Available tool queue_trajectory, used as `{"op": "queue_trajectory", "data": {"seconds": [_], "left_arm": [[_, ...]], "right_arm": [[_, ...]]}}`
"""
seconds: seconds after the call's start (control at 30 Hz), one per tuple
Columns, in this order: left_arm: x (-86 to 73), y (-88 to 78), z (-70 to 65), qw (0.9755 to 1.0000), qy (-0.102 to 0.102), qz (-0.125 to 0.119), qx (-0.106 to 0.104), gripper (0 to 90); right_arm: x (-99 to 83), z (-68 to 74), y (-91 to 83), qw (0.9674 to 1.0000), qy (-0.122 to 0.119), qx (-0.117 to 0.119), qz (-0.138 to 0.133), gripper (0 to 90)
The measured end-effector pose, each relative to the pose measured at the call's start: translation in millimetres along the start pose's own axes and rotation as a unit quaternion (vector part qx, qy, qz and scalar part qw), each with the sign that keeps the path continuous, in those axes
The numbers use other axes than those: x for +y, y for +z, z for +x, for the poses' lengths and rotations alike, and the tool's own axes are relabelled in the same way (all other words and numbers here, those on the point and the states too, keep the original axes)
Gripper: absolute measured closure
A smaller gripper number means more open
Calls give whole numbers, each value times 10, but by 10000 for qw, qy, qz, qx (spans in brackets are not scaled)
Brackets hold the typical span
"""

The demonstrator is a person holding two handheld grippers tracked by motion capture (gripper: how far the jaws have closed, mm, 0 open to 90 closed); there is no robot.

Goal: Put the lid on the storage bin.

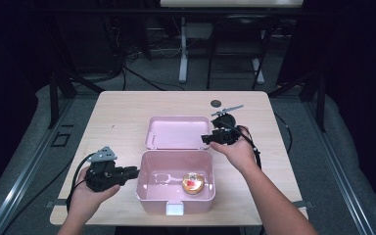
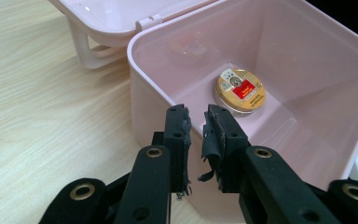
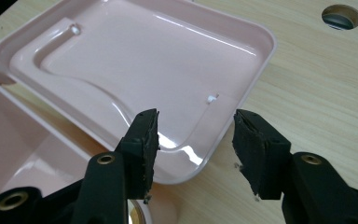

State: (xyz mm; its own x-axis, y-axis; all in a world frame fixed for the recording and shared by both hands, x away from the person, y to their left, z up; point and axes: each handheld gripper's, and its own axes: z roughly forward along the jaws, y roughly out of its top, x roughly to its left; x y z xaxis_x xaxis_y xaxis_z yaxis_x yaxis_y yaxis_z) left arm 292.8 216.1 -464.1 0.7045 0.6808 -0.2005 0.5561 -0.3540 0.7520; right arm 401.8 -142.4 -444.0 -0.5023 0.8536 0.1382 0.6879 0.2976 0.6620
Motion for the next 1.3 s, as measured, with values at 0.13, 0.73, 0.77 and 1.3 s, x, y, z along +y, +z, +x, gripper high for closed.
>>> {"op": "queue_trajectory", "data": {"seconds": [0.13,0.73,0.77,1.3], "left_arm": [[-4,3,-13,10000,47,-2,23,796],[-2,-11,-47,9998,-16,-23,-216,753],[-1,3,-62,9999,32,19,-161,762],[-31,38,-107,9998,160,-25,118,793]], "right_arm": [[11,-38,39,9998,164,-63,-58,503],[21,-147,284,9988,408,-262,-117,531],[21,-154,303,9985,451,-278,-108,531],[63,-305,565,9964,824,-201,-39,529]]}}
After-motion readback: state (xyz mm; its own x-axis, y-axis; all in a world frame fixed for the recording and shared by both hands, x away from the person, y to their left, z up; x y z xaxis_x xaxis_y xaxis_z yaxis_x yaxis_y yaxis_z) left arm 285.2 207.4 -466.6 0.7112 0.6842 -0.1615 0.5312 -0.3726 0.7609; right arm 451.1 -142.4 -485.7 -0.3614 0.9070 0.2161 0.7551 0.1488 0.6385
